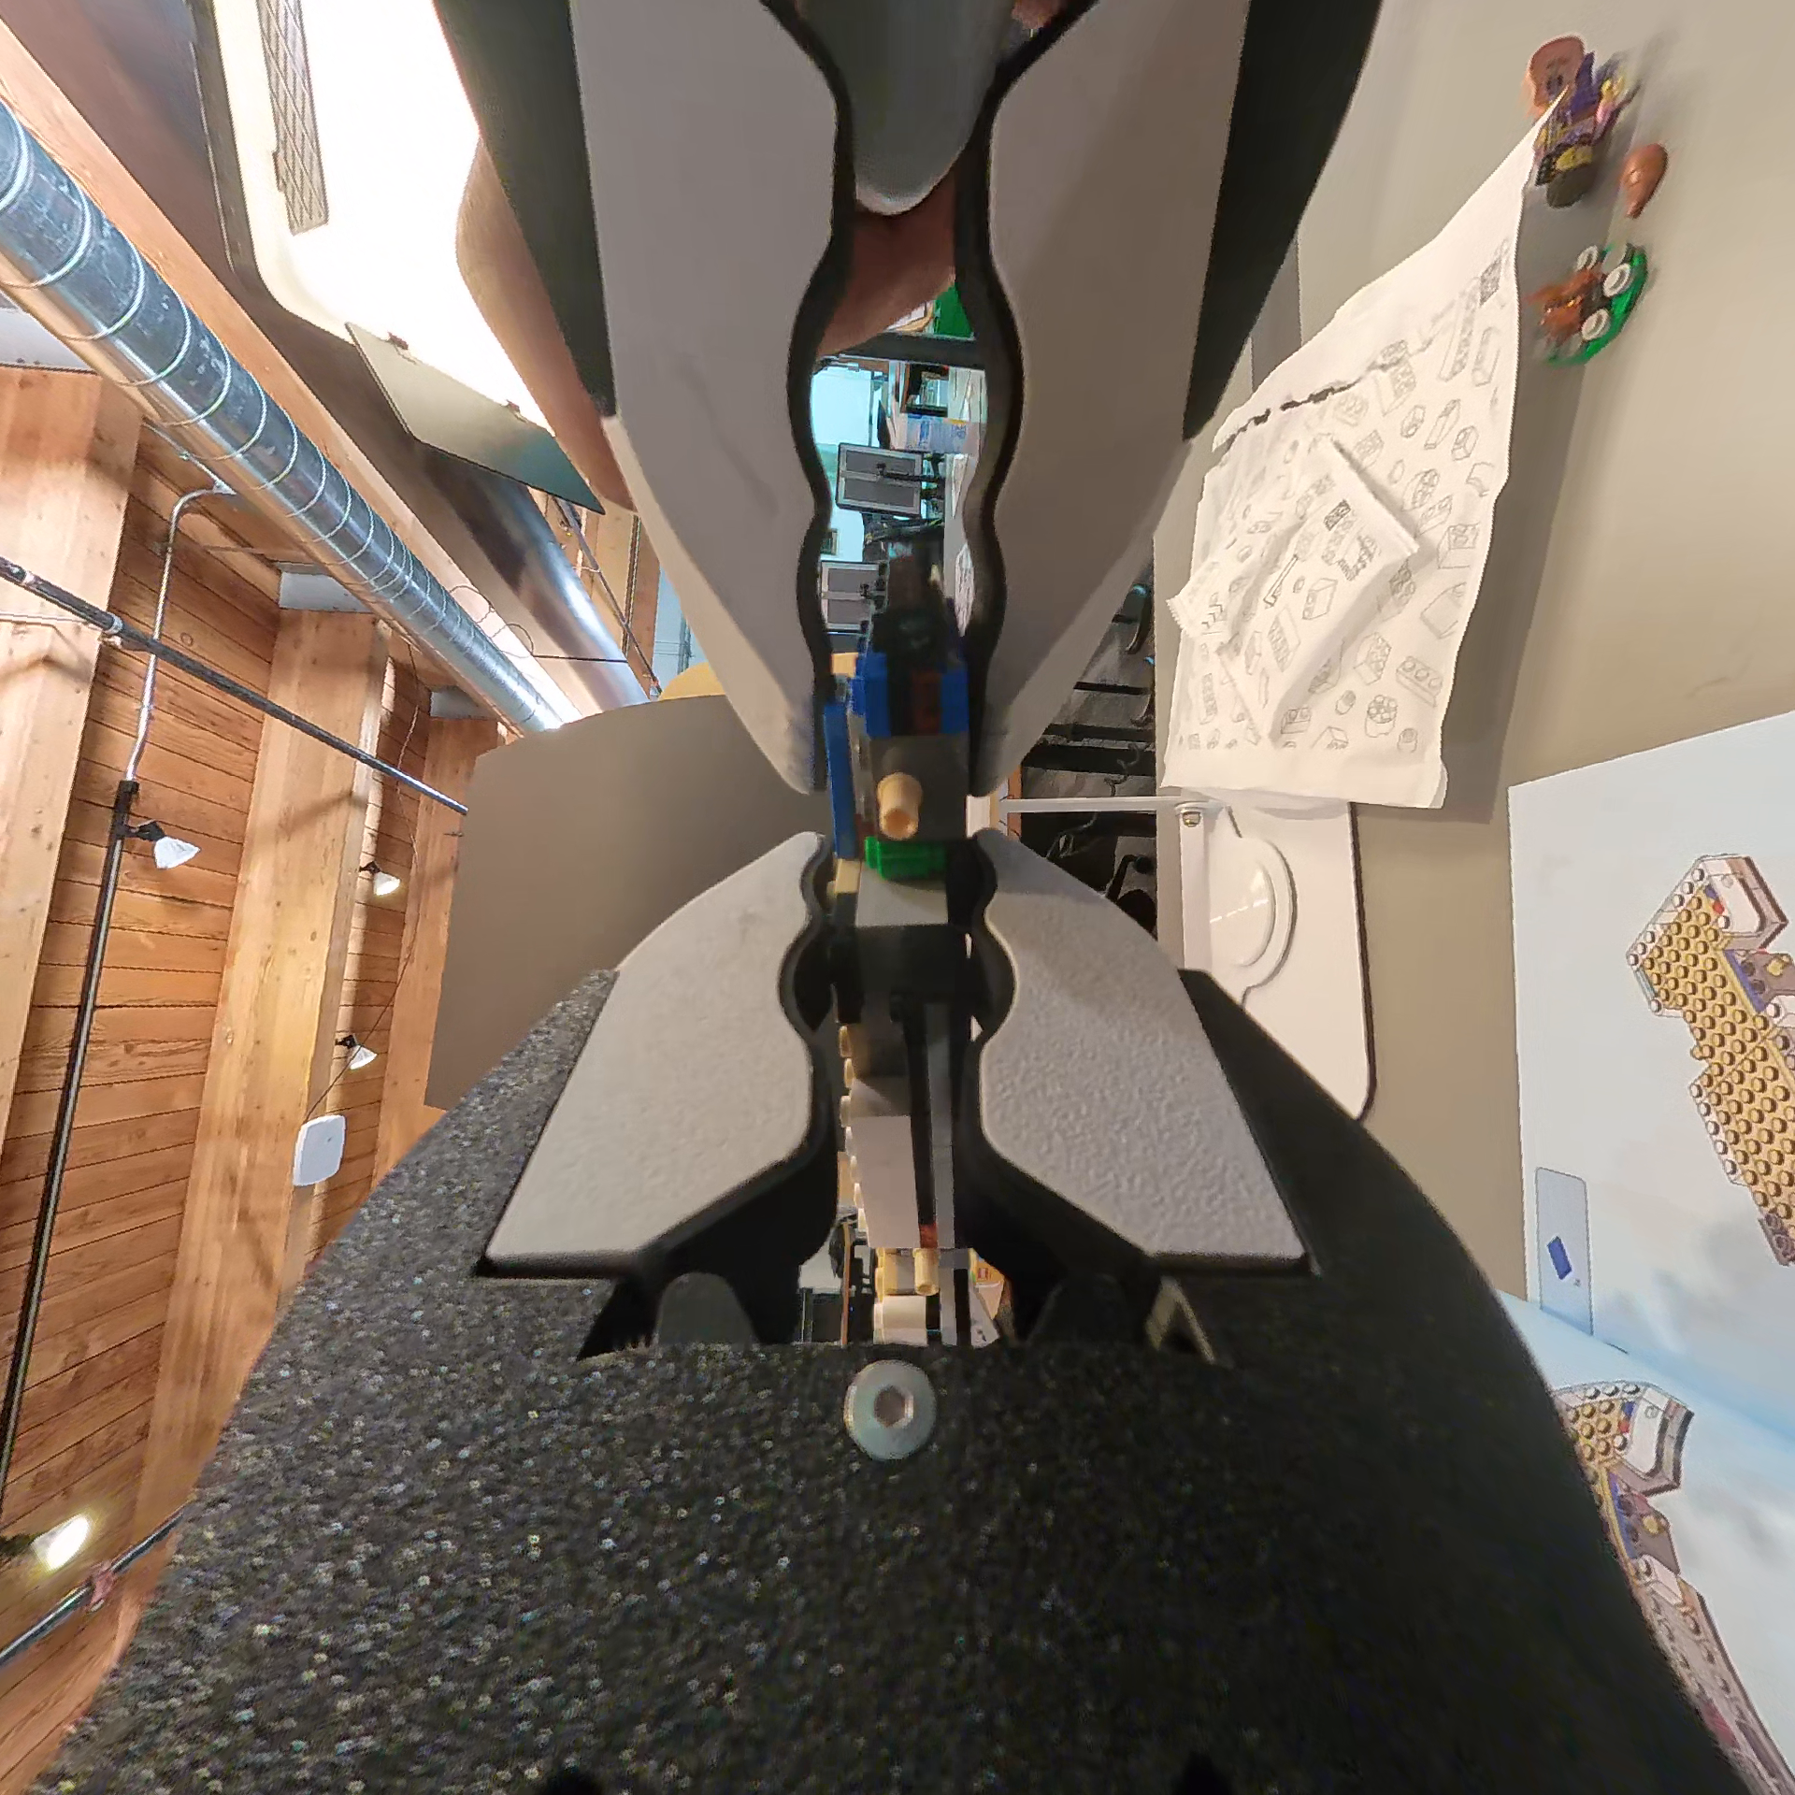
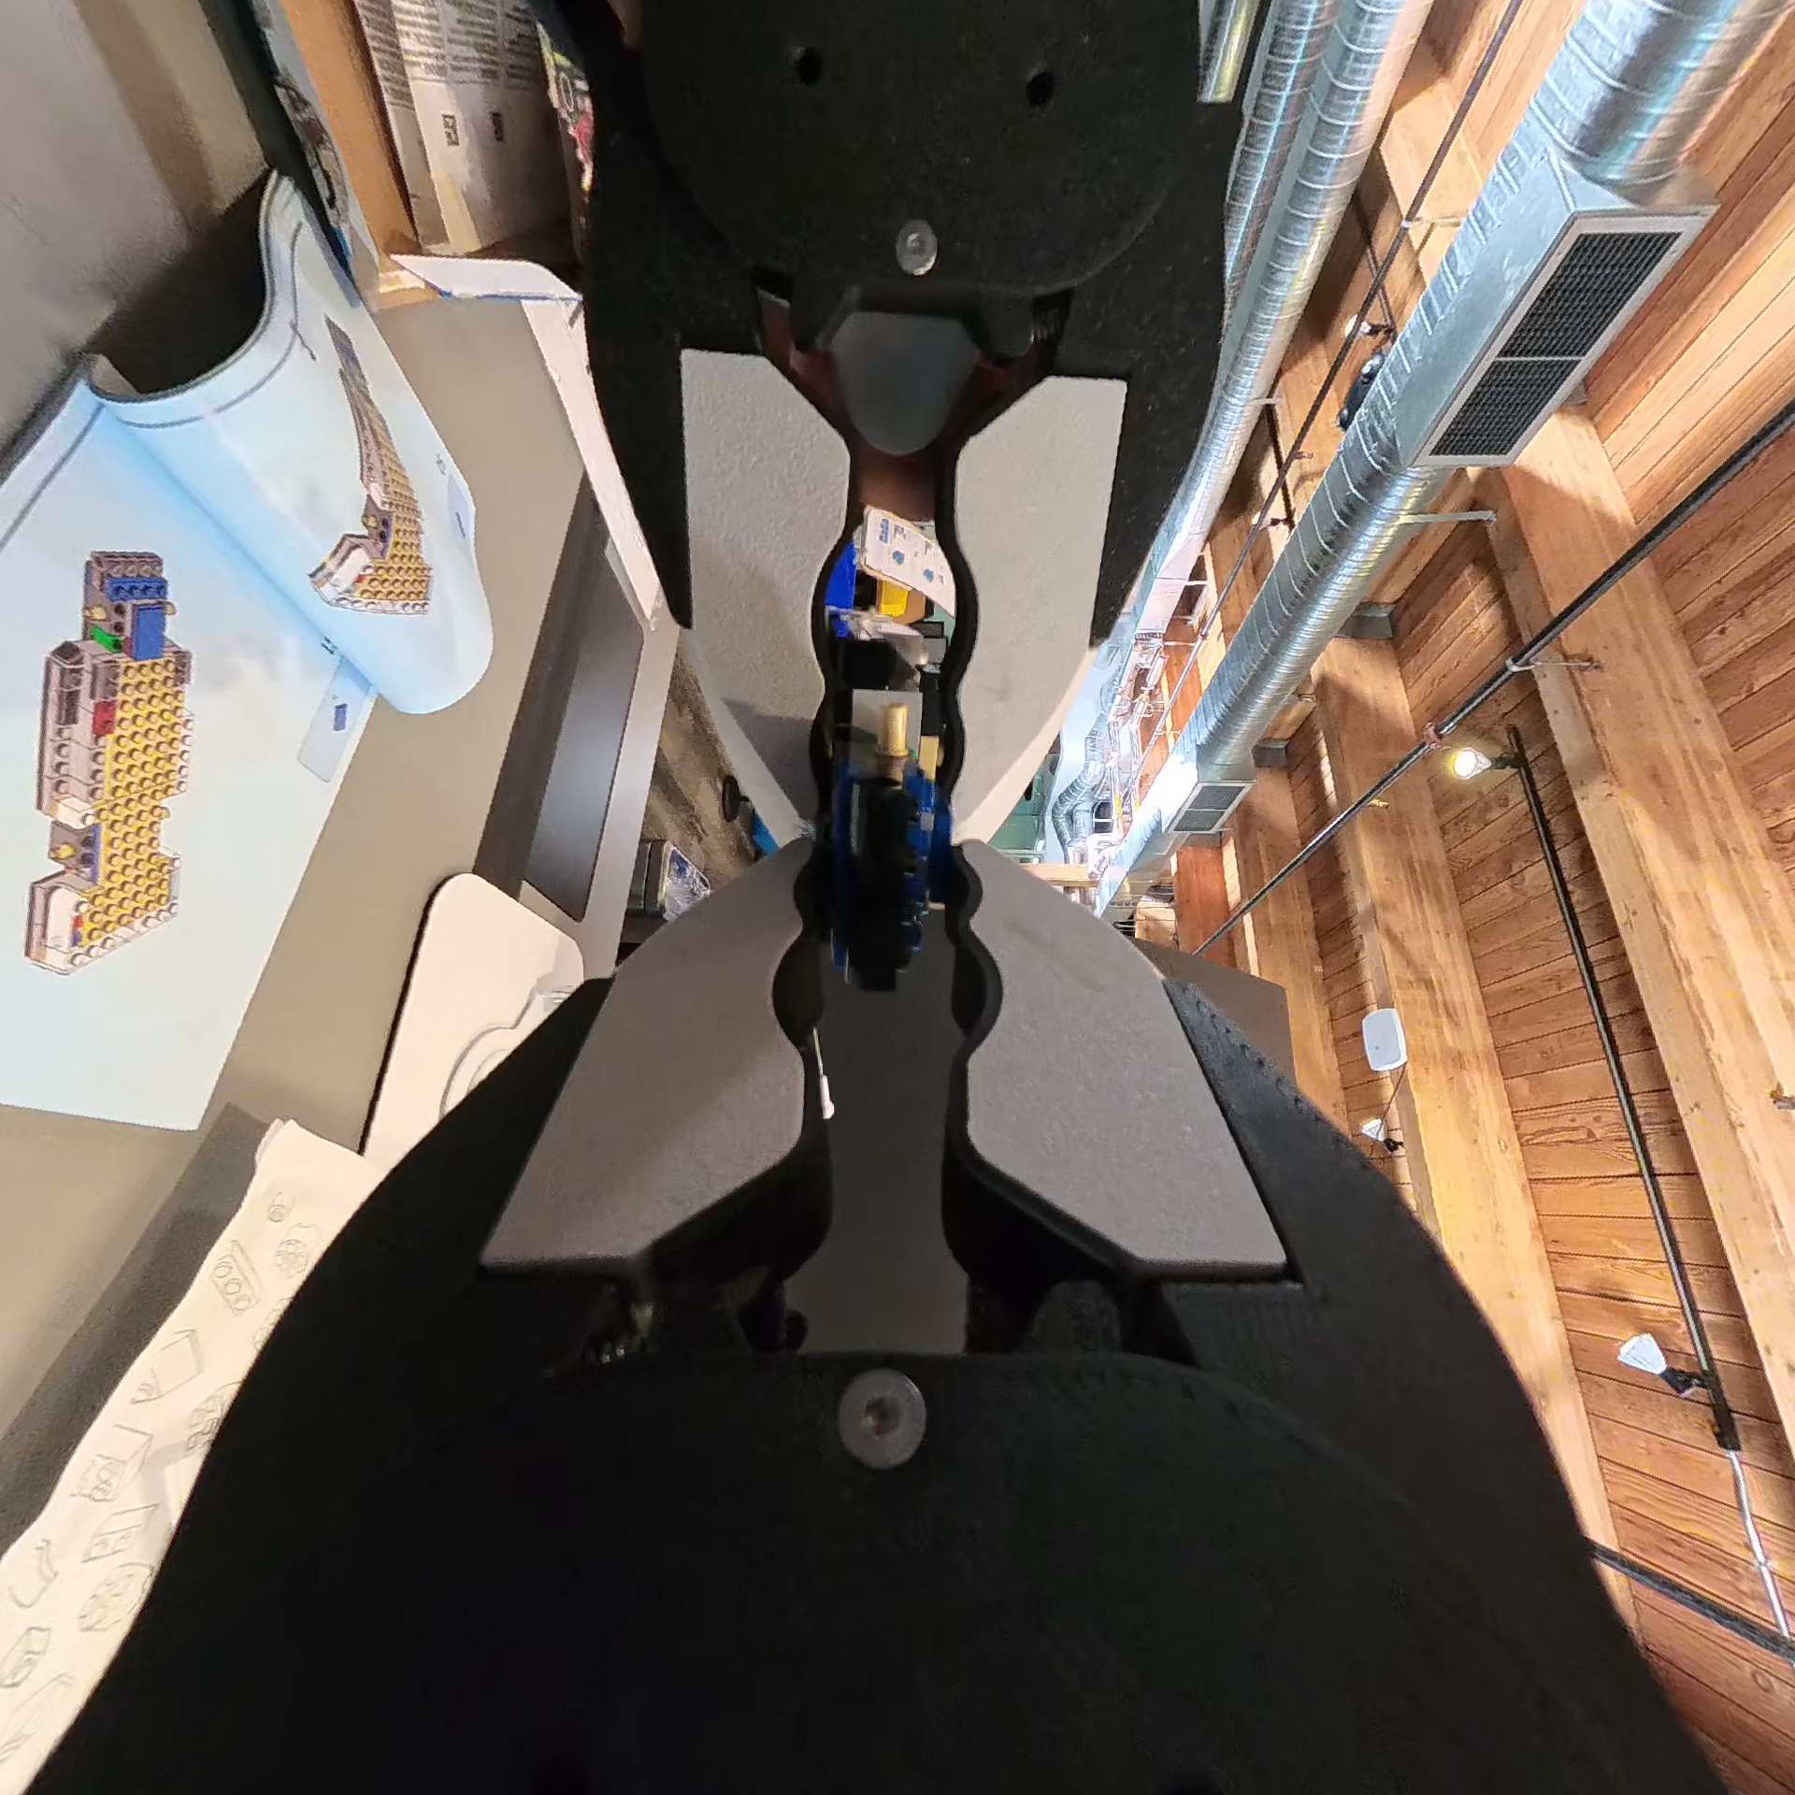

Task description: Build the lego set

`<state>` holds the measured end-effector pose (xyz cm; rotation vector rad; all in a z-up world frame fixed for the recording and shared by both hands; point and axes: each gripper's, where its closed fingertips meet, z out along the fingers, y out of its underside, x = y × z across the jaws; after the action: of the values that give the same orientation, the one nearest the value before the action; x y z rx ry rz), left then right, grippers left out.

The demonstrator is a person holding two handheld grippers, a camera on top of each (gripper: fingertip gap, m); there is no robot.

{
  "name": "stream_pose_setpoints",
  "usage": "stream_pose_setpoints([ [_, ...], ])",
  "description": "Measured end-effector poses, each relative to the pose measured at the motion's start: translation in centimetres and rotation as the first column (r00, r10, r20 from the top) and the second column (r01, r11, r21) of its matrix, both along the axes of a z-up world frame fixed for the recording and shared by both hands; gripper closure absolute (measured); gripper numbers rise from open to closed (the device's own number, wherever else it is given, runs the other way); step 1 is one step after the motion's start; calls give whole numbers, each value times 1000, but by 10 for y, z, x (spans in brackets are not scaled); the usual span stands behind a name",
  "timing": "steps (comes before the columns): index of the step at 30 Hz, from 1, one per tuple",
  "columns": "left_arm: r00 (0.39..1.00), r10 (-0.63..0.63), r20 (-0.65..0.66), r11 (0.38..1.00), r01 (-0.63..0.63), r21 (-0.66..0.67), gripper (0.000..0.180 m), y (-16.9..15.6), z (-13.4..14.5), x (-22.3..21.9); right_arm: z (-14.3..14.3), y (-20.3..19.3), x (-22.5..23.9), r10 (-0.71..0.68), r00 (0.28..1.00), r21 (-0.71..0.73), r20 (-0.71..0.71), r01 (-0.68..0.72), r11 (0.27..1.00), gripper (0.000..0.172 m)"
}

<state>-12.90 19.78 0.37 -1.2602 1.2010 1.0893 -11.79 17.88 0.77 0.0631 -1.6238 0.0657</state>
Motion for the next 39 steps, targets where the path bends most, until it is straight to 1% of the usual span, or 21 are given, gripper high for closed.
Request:
stream_pose_setpoints([
  [9, 1000, -1, -17, 1000, 1, -7, 157, -1, -1, 2, -2, 0, 2, 3, 1000, 7, 30, -3, 1000, 151],
  [15, 1000, -10, -23, 1000, 10, -2, 156, -1, -1, 2, -1, -3, 3, 9, 1000, -16, 13, -9, 1000, 150],
  [17, 1000, -4, -28, 1000, 4, -4, 156, -1, -1, 3, -6, -10, 5, 41, 998, -55, 54, -38, 998, 143],
  [19, 1000, -18, -23, 1000, 17, -14, 156, -2, -2, 5, -9, -13, 5, 43, 995, -75, 85, -37, 996, 138],
  [23, 999, -19, -37, 1000, 18, -18, 156, -2, -4, 6, -9, -11, 3, 11, 997, -39, 75, -8, 999, 140],
  [28, 999, -14, -50, 1000, 13, -23, 156, -3, -4, 7, -6, -11, 4, 14, 999, -5, 40, -14, 1000, 150],
  [39, 998, -2, -60, 999, 0, -39, 157, -3, -6, 8, -7, -11, 5, 30, 997, -8, 68, -29, 1000, 150],
])
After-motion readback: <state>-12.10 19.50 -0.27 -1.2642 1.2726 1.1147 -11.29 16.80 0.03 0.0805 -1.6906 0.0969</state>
